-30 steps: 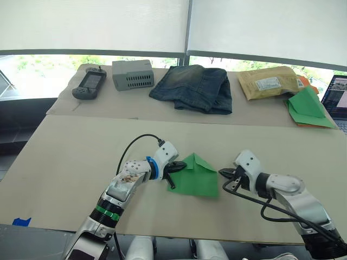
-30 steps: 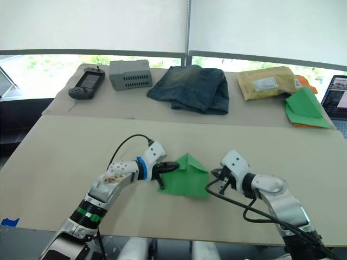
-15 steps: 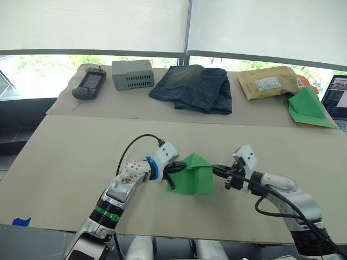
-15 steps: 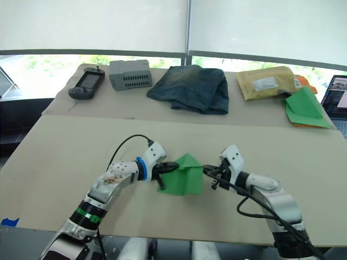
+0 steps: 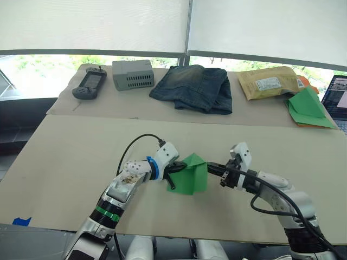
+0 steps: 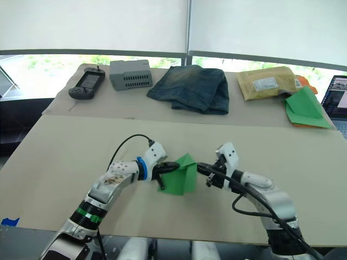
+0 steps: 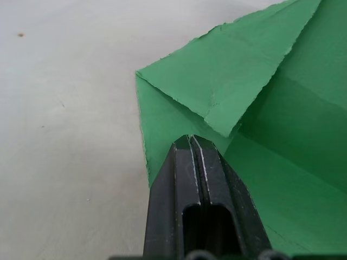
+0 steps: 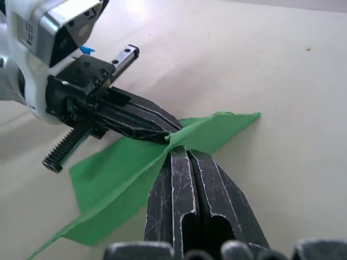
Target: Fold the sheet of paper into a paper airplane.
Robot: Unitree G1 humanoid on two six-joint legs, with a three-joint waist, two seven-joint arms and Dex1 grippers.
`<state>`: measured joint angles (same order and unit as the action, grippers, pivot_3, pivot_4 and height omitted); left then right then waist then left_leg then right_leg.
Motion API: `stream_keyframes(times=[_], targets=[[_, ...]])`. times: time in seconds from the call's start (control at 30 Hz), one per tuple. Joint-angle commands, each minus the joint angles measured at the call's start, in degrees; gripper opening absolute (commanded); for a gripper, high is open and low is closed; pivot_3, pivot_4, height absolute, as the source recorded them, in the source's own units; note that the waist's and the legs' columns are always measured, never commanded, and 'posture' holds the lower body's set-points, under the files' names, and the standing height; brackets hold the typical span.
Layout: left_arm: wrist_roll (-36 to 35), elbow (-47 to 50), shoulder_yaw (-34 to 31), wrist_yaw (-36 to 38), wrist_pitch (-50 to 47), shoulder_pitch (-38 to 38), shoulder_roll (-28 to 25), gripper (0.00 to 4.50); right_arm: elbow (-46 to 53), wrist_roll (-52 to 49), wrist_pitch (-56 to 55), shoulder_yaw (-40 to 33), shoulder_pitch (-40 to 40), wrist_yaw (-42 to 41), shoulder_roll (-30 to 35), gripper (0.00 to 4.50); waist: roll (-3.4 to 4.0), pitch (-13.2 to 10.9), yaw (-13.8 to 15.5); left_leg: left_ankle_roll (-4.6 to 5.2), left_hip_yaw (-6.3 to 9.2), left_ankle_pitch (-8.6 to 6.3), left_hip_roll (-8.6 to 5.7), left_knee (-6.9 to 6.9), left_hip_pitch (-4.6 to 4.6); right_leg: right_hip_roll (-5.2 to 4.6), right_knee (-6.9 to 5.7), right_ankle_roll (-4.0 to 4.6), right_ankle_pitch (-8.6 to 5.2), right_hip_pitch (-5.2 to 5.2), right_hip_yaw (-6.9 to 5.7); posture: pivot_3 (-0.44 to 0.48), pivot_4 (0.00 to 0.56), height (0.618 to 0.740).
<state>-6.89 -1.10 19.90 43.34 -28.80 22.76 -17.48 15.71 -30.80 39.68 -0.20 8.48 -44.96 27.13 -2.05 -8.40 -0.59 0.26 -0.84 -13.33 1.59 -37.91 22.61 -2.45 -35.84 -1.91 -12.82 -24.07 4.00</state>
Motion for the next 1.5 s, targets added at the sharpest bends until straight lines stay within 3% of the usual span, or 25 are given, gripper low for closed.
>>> stream_keyframes(times=[0.03,0.43,0.97,1.5], targets=[[1.7,-3.3,3.2,0.4,-1.1,-1.0,0.7,0.0,2.7,-3.7,1.5,-0.6,1.9,-0.1,-1.0,0.09,0.0,0.0,0.0,0.0,0.0,0.0,0.0,0.0,0.0,0.0,0.0,0.0,0.0,0.0,0.0,0.0,0.15,0.74],[2.0,-3.8,3.4,0.3,-0.7,-0.7,1.5,0.0,-0.8,0.8,-0.1,5.2,3.0,1.6,-3.2,0.09,0.01,0.0,0.0,0.0,0.02,0.0,-0.01,0.0,0.0,0.0,-0.01,-0.01,0.01,0.01,-0.01,0.0,0.15,0.74],[0.9,-2.6,2.4,0.5,-2.1,-1.7,1.9,0.0,-6.9,5.7,-3.8,6.6,5.2,2.8,-3.9,0.09,0.02,0.0,-0.2,0.0,0.01,0.0,-0.01,0.0,0.0,0.0,-0.02,-0.01,0.01,0.0,-0.01,0.0,0.15,0.74],[-7.6,3.6,-12.7,-0.2,-7.9,-3.1,-4.9,0.0,-13.9,11.7,-5.9,12.0,7.8,1.8,-4.6,0.09,0.01,0.0,-2.2,0.0,0.02,0.0,0.26,0.0,-0.27,0.34,-0.33,0.16,-0.06,0.0,0.02,0.0,0.15,0.74]])
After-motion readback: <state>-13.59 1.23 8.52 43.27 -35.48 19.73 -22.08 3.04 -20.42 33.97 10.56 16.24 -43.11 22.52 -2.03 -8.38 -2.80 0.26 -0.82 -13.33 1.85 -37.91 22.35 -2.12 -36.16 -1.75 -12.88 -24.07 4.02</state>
